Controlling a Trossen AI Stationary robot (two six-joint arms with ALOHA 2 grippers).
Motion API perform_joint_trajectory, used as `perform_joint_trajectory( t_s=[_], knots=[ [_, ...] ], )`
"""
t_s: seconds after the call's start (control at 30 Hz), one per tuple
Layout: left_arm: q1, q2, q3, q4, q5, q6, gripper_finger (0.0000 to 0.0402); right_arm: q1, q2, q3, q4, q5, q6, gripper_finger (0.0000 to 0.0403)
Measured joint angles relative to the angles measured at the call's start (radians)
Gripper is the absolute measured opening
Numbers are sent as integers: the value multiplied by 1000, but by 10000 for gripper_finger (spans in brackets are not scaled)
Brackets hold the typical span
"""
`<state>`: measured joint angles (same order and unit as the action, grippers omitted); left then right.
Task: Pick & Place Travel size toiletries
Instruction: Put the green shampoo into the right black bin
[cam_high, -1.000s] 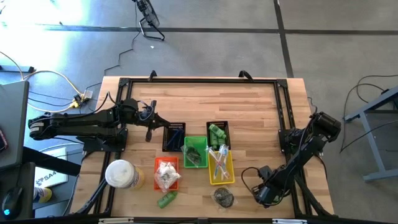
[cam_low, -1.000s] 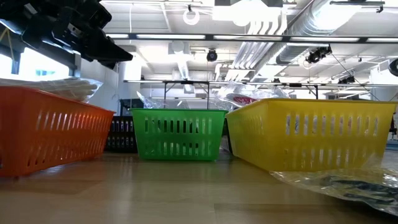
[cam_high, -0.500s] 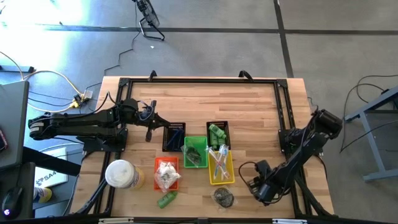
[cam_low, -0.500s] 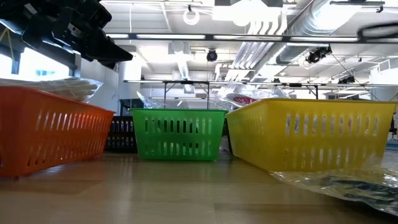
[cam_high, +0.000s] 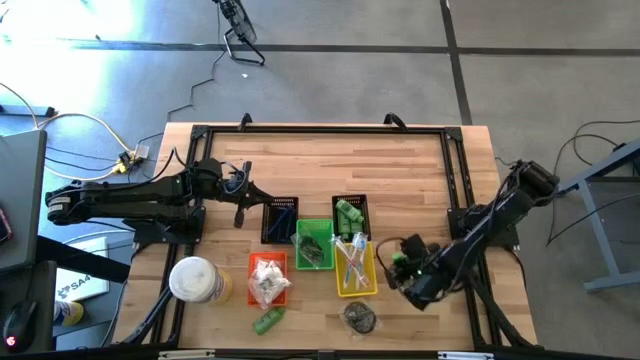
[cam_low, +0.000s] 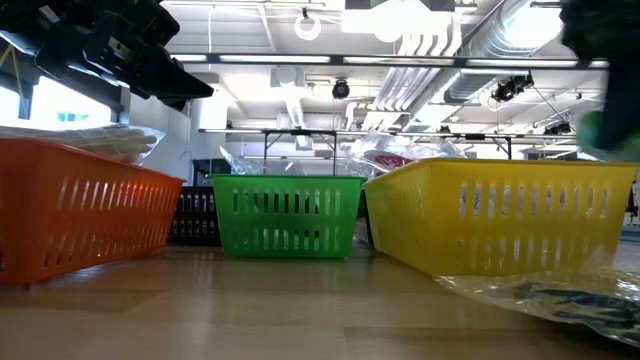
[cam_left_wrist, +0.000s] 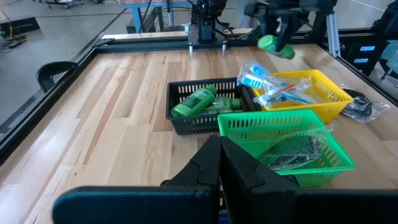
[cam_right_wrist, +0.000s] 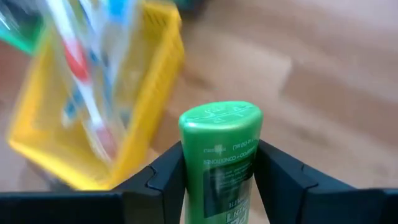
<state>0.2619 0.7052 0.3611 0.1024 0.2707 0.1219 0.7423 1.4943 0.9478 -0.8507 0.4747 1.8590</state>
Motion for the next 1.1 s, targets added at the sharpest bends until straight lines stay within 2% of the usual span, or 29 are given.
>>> perform_joint_trajectory(
  t_s=[0.17,0.33,0.67,0.83,1.1],
  knots=[
    [0,0,0,0,0,0,0,-100,-39,1,55,96,-180,152],
    [0,0,0,0,0,0,0,-214,-57,1,198,152,-434,152],
    [0,0,0,0,-1,0,0,-430,-56,2,606,149,-948,149],
    [0,0,0,0,-1,0,0,-508,-55,2,668,112,-1057,149],
    [0,0,0,0,-4,0,0,-572,18,2,668,21,-1079,148]
  ],
)
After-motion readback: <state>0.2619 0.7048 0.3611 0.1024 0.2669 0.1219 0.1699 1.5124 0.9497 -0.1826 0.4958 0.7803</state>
